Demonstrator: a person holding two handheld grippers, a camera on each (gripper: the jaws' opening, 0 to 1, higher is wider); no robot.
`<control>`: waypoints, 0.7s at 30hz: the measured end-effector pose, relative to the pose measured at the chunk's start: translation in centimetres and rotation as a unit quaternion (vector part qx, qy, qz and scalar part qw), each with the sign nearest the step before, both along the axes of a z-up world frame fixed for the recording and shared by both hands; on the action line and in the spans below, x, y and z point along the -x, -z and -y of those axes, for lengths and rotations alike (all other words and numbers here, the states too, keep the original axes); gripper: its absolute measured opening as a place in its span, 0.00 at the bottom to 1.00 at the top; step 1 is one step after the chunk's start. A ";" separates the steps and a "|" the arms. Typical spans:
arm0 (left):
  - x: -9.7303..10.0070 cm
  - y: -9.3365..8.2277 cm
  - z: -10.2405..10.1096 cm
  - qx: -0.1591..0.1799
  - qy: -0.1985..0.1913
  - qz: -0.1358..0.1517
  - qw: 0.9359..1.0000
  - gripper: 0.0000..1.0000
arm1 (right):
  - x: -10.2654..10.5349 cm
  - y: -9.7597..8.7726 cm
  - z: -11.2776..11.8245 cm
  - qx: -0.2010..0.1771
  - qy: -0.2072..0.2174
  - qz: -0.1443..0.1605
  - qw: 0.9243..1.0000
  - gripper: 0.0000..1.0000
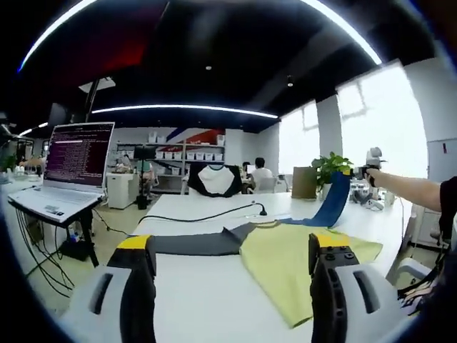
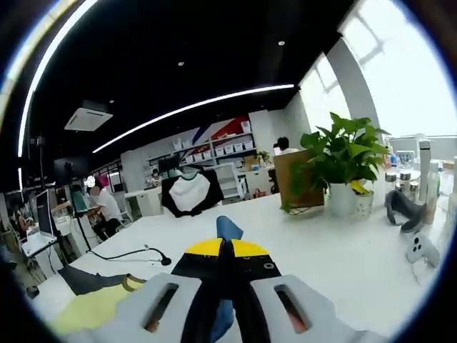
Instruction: Fold the garment on the visible template until the final outline fits inside the template.
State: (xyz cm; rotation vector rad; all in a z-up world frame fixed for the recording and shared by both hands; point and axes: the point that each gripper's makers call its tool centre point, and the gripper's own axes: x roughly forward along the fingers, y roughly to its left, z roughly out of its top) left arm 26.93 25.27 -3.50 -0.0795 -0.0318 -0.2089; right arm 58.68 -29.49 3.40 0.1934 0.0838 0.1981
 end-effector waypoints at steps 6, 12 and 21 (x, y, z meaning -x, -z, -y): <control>-0.5 0.0 -0.5 -0.004 -0.016 0.005 1.000 0.98 | 0.0 -1.8 -7.0 0.007 -0.030 0.000 1.000 0.00; -0.8 0.3 -1.1 -0.041 -0.044 0.005 0.998 1.00 | -0.3 -3.3 -14.2 -0.023 -0.082 0.018 0.996 0.00; -1.1 0.8 0.1 -0.056 -0.038 0.000 0.998 1.00 | 0.0 -3.9 -22.6 -0.004 -0.123 0.019 0.992 0.00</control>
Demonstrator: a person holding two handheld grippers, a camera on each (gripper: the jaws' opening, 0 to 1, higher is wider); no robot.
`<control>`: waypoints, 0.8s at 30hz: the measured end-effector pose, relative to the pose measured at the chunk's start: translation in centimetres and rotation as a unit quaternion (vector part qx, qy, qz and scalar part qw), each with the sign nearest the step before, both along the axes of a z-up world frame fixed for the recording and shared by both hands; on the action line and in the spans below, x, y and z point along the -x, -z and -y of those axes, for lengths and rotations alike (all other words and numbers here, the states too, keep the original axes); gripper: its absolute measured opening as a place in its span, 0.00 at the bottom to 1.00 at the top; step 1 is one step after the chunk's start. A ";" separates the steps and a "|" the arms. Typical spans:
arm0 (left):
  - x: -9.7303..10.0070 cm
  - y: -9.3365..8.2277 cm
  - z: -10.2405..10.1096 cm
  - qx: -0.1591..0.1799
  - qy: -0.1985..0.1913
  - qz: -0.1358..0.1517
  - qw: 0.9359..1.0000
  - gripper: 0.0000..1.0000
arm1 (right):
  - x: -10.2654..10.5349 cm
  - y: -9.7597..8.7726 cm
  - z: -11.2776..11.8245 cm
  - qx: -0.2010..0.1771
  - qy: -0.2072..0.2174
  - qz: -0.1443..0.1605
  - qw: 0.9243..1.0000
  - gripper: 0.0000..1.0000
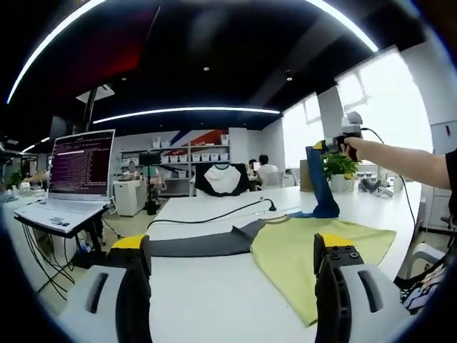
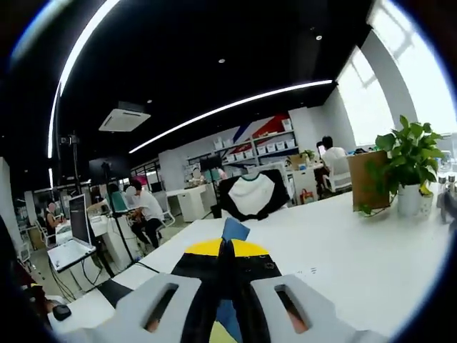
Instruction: Fold the garment on the visible template until the final outline fits inside the template.
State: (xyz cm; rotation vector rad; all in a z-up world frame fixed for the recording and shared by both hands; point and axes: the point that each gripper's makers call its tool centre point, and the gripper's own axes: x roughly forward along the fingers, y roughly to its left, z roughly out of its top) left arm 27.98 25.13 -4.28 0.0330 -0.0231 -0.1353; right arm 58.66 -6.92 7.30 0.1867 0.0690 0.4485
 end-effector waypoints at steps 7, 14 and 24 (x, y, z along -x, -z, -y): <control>0.1 0.0 0.4 0.011 0.014 -0.003 1.000 0.99 | 0.1 1.4 -4.3 0.021 -0.014 -0.014 1.000 0.00; 0.6 -0.6 0.5 0.007 0.017 0.003 1.000 0.98 | 0.4 5.7 -8.6 0.055 -0.039 -0.040 0.997 0.00; 0.5 0.0 0.6 0.001 0.019 -0.010 1.000 0.97 | 1.3 11.2 -12.9 0.078 -0.065 -0.076 0.992 0.00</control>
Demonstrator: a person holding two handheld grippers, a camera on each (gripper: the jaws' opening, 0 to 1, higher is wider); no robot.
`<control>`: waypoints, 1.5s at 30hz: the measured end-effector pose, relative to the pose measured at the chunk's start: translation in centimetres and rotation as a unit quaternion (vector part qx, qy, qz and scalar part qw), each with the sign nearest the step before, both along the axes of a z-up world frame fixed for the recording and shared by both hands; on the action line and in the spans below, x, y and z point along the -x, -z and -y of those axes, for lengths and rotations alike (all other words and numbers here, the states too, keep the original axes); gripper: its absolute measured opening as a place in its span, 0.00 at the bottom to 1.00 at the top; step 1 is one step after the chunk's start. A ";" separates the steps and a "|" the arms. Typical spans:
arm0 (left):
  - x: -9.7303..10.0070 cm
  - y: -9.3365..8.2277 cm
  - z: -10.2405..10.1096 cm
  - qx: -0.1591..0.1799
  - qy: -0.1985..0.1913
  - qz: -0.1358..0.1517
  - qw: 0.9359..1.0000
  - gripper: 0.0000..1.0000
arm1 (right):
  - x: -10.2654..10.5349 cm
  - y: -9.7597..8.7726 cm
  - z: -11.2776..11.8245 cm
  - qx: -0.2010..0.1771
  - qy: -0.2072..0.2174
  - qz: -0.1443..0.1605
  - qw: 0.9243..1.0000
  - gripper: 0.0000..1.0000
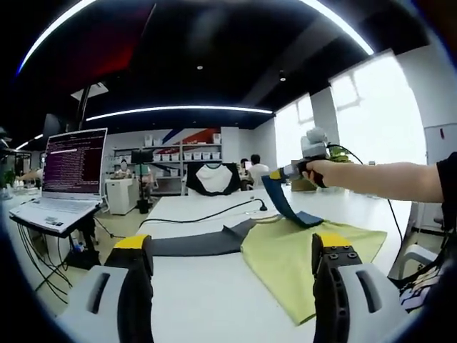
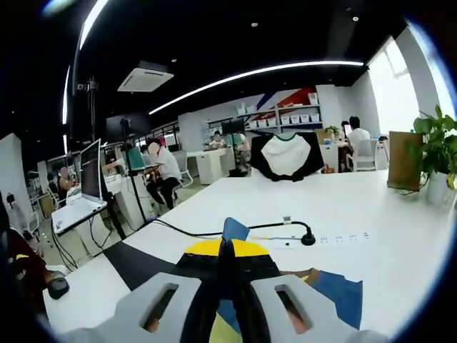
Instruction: Fold the garment on the visible template until the final outline fits inside the template.
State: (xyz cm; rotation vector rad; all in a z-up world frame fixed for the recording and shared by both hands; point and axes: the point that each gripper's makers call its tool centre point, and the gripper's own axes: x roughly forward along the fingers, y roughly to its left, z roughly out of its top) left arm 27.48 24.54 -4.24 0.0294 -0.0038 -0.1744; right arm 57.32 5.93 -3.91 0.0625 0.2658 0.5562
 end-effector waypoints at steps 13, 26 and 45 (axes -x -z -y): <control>-0.4 0.6 -0.2 -0.005 0.003 -0.014 1.000 0.97 | 0.9 7.2 -3.3 0.086 -0.020 -0.016 0.996 0.00; -0.5 0.9 -0.3 -0.006 -0.001 -0.022 1.000 0.95 | 1.7 13.2 -6.2 0.073 -0.030 -0.054 0.995 0.00; -0.3 1.4 0.4 -0.006 0.007 -0.029 1.000 0.94 | 2.3 15.3 -7.9 0.121 -0.061 -0.057 0.989 0.02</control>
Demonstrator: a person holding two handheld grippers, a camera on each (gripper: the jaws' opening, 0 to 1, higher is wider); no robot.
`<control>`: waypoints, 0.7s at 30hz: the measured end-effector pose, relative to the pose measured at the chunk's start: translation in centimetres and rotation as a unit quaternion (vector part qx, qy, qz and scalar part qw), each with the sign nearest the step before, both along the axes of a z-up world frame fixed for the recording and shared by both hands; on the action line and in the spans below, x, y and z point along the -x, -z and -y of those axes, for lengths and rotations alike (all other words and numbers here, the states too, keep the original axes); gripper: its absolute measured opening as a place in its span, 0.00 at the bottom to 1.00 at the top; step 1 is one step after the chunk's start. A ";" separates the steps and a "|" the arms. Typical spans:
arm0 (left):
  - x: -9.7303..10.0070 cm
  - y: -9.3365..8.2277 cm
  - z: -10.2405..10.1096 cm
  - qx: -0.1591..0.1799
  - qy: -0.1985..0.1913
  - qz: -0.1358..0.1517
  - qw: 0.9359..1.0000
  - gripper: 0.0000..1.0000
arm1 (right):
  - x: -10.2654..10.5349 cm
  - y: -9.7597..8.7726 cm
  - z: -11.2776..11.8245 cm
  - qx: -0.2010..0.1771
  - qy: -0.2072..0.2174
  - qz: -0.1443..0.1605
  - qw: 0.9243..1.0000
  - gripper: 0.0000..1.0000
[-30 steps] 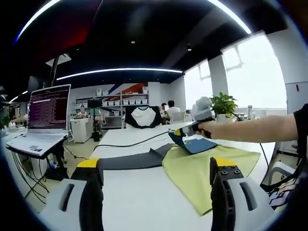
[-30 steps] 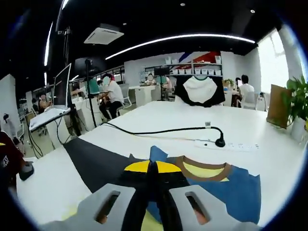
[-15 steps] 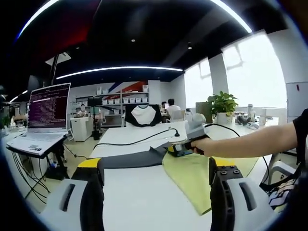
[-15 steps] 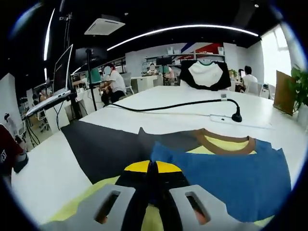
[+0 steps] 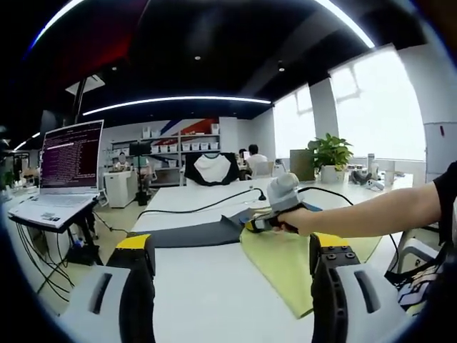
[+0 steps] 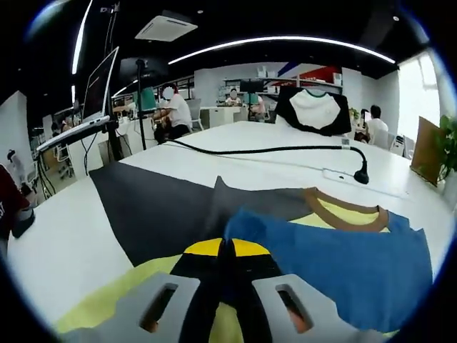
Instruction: Fold the garment on the visible template until the final outline fits inside the template.
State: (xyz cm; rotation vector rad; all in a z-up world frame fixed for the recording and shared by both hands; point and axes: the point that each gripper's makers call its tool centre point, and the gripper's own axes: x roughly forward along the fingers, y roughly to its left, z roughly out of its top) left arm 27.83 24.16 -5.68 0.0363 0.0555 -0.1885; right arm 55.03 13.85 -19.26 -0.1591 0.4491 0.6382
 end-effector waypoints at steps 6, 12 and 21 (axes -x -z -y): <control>-0.1 0.2 0.1 -0.002 0.003 -0.005 1.000 0.94 | -0.8 -1.8 0.5 0.010 -0.027 0.075 0.997 0.28; -0.2 0.4 0.1 -0.002 0.004 -0.008 1.000 0.94 | -1.3 -2.4 1.5 0.006 -0.038 0.073 0.997 0.52; -0.1 0.5 0.0 -0.002 0.002 -0.009 1.000 0.93 | 0.6 -0.7 1.1 0.004 -0.076 0.014 0.997 0.53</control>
